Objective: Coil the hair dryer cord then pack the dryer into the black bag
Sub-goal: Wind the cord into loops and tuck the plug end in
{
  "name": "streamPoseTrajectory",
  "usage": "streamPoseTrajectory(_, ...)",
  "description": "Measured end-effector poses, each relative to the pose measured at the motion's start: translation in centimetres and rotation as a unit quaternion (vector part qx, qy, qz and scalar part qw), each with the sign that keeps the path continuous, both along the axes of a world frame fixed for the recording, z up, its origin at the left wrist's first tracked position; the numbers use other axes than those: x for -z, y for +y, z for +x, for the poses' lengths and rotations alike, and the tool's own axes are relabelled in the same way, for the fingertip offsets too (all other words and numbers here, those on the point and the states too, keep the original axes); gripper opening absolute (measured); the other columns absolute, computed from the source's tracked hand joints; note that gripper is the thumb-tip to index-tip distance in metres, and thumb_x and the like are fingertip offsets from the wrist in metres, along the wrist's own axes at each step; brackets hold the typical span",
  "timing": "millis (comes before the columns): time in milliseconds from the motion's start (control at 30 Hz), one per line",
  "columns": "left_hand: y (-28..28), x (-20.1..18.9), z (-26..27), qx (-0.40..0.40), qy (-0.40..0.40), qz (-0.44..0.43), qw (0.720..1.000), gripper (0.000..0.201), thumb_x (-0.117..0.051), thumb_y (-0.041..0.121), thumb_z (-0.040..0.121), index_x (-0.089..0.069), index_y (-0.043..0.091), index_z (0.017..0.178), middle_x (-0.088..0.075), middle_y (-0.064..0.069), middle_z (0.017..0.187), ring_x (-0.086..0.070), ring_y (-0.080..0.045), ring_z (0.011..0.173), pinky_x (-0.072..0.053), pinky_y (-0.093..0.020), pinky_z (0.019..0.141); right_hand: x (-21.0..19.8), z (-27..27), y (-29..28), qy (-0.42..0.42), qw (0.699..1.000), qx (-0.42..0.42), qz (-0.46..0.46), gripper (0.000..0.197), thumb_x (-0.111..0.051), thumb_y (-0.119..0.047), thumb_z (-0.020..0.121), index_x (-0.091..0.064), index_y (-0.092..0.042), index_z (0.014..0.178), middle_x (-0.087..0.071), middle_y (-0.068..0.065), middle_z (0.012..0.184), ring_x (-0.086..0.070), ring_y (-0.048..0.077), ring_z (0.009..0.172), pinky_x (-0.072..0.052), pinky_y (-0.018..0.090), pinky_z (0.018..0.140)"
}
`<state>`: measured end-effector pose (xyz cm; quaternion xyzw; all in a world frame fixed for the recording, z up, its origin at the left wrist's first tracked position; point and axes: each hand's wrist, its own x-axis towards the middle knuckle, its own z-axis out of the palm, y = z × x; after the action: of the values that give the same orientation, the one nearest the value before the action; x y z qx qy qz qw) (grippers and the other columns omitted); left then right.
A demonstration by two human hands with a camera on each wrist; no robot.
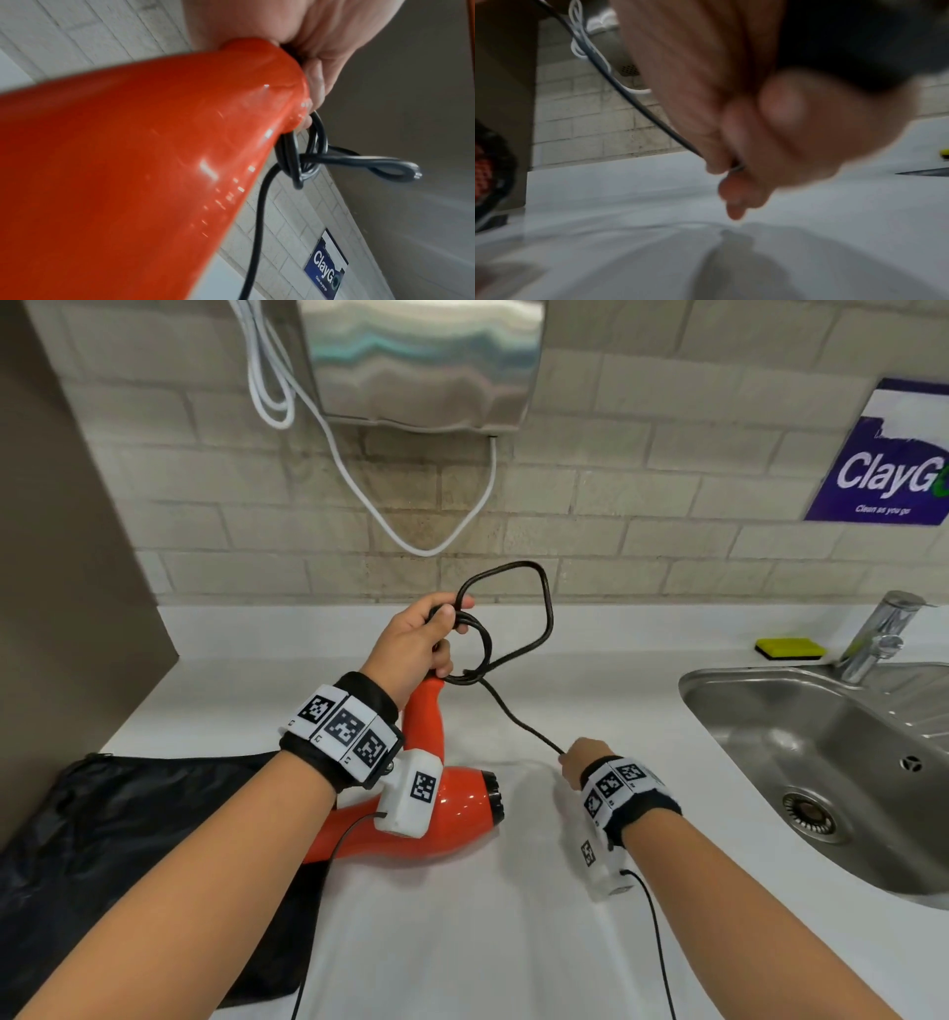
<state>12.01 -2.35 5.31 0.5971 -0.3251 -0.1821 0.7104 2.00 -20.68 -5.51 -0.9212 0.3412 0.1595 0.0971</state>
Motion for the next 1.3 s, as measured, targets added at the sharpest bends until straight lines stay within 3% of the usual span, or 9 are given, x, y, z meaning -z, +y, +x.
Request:
streamPoseTrajectory(133, -0.2, 0.0, 0.1, -0.006, 0.006, 0.004, 1.0, 0.022, -0.036, 0.009, 0.098, -0.054, 0.015, 0.108, -0.049, -0.002, 0.077, -0.028, -0.002, 0.036, -0.033, -0.015, 0.042, -1.3, 0.0, -0.1, -0.251, 0.964, 0.023, 0.09, 0.032, -0.032, -0.013, 0.097, -0.056, -0.001, 0.115, -0.061, 0.016, 0.117, -0.057, 0.03, 0.108, -0.043, 0.03, 0.09)
streamPoseTrajectory(233, -0.9, 0.1, 0.2, -0.017, -0.016, 0.021, 0.999, 0.021, -0.037, 0.01, 0.098, -0.057, 0.015, 0.099, -0.049, -0.001, 0.076, -0.03, -0.002, 0.035, -0.033, -0.015, 0.041, -4.8, 0.4, 1.8, -0.506, 0.825, 0.059, 0.244, 0.032, -0.026, -0.021, 0.1, -0.056, -0.01, 0.1, -0.059, 0.011, 0.087, -0.054, 0.019, 0.066, -0.043, 0.014, 0.058)
streamPoseTrajectory(367, -1.4, 0.4, 0.4, -0.037, -0.037, 0.042, 0.998, 0.018, -0.038, 0.012, 0.098, -0.056, 0.015, 0.098, -0.049, 0.0, 0.077, -0.033, -0.002, 0.034, -0.035, -0.016, 0.042, -9.4, 0.3, 4.2, -0.617, 0.679, 0.03, 0.397, 0.031, -0.025, -0.021, 0.1, -0.055, -0.015, 0.094, -0.053, -0.001, 0.071, -0.042, 0.008, 0.044, -0.031, 0.016, 0.039)
streamPoseTrajectory(500, -1.7, 0.4, 0.2, -0.028, -0.041, 0.044, 0.998, 0.019, -0.038, 0.014, 0.098, -0.056, 0.017, 0.093, -0.049, 0.0, 0.075, -0.033, -0.003, 0.034, -0.035, -0.016, 0.042, -10.2, 0.4, 5.7, -0.625, 0.701, -0.035, 0.342, 0.02, -0.046, -0.001, 0.091, -0.059, -0.013, 0.082, -0.05, 0.0, 0.069, -0.048, 0.004, 0.042, -0.044, 0.018, 0.041)
streamPoseTrajectory(700, -2.2, 0.3, -0.5, -0.015, -0.072, 0.069, 0.995, 0.02, -0.04, 0.017, 0.097, -0.057, 0.021, 0.088, -0.051, 0.002, 0.074, -0.037, -0.003, 0.035, -0.036, -0.02, 0.046, -8.1, 1.1, 7.2, -0.561, 0.808, -0.077, 0.162, 0.011, -0.065, -0.003, 0.079, -0.07, 0.003, 0.088, -0.06, 0.007, 0.083, -0.061, 0.023, 0.078, -0.054, 0.036, 0.078)
streamPoseTrajectory(833, -2.2, 0.2, -0.5, -0.032, -0.06, 0.064, 0.996, 0.016, -0.04, 0.015, 0.097, -0.056, 0.013, 0.097, -0.055, 0.0, 0.078, -0.037, -0.003, 0.035, -0.038, -0.016, 0.044, -8.9, 1.0, 6.9, -0.608, 0.772, -0.031, 0.18, 0.039, -0.063, 0.002, 0.078, -0.044, -0.013, 0.108, -0.053, -0.001, 0.083, -0.054, 0.004, 0.052, -0.045, 0.007, 0.054)
streamPoseTrajectory(967, -2.1, 0.1, -0.6, -0.03, -0.054, 0.059, 0.996, 0.016, -0.041, 0.012, 0.097, -0.055, 0.008, 0.103, -0.056, -0.002, 0.08, -0.035, -0.003, 0.034, -0.037, -0.016, 0.042, -10.0, 0.8, 6.4, -0.64, 0.749, -0.052, 0.162, 0.06, -0.053, 0.001, 0.084, -0.027, -0.011, 0.137, -0.049, -0.005, 0.102, -0.05, 0.003, 0.056, -0.042, 0.005, 0.055)
streamPoseTrajectory(1133, -2.1, 0.1, -0.8, -0.024, -0.055, 0.058, 0.997, 0.016, -0.041, 0.014, 0.097, -0.055, 0.007, 0.103, -0.056, -0.003, 0.078, -0.035, -0.003, 0.033, -0.038, -0.016, 0.042, -10.9, 0.6, 5.8, -0.706, 0.691, -0.064, 0.143, 0.016, -0.044, -0.019, 0.091, -0.058, -0.013, 0.092, -0.061, 0.001, 0.082, -0.05, -0.007, 0.068, -0.037, 0.004, 0.061)
streamPoseTrajectory(1300, -2.0, 0.1, -0.5, -0.038, -0.052, 0.059, 0.996, 0.017, -0.04, 0.017, 0.097, -0.056, 0.011, 0.1, -0.055, 0.0, 0.078, -0.037, -0.003, 0.035, -0.038, -0.016, 0.043, -9.5, 0.7, 6.7, -0.679, 0.695, -0.063, 0.228, 0.031, -0.062, -0.006, 0.083, -0.048, -0.021, 0.06, -0.054, -0.007, 0.063, -0.047, -0.002, 0.059, -0.039, 0.009, 0.058)
